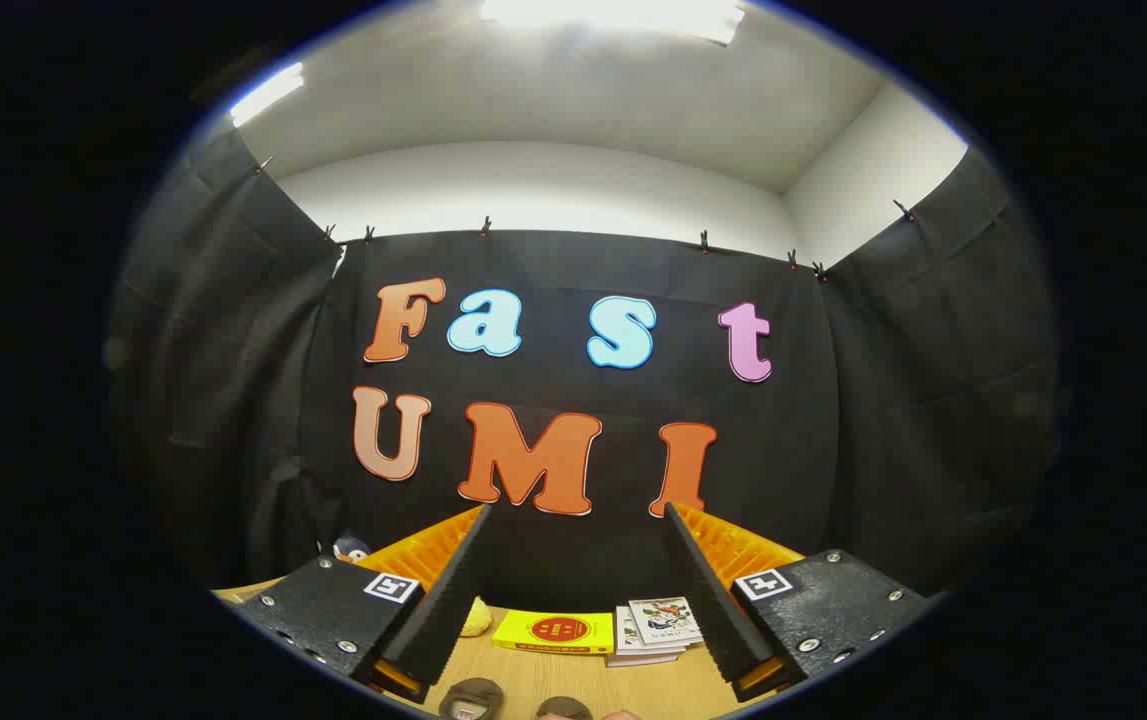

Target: Open the storage box then place both shoes into the box .Put the left shoe in first, then the right shoe, with the right side of both shoes facing outward in a uniform manner.

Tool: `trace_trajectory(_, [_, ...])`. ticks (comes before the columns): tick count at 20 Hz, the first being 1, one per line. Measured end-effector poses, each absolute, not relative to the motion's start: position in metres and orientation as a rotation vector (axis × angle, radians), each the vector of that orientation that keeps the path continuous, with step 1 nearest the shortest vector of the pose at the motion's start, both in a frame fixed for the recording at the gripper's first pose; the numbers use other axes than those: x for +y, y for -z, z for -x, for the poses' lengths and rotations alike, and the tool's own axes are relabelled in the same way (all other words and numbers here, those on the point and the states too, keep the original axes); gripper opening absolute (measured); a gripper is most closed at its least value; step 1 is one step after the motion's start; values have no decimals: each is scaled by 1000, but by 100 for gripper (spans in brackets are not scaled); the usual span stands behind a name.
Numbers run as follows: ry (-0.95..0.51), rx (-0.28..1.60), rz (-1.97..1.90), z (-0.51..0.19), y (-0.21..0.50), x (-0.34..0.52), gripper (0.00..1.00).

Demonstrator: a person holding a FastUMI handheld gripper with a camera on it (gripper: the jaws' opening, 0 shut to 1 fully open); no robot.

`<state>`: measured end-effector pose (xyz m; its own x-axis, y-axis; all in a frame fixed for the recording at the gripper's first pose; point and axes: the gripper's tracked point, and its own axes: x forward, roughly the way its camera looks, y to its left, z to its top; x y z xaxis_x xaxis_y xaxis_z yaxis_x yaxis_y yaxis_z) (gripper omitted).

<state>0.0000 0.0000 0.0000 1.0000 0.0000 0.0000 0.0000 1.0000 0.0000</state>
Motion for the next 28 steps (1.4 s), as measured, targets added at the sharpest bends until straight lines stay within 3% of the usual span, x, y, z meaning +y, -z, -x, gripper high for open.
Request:
trace_trajectory(16, [-72,-70,0,-4,-19,30,99])
trace_trajectory(28, [-274,133,-212,-18,54,107,99])
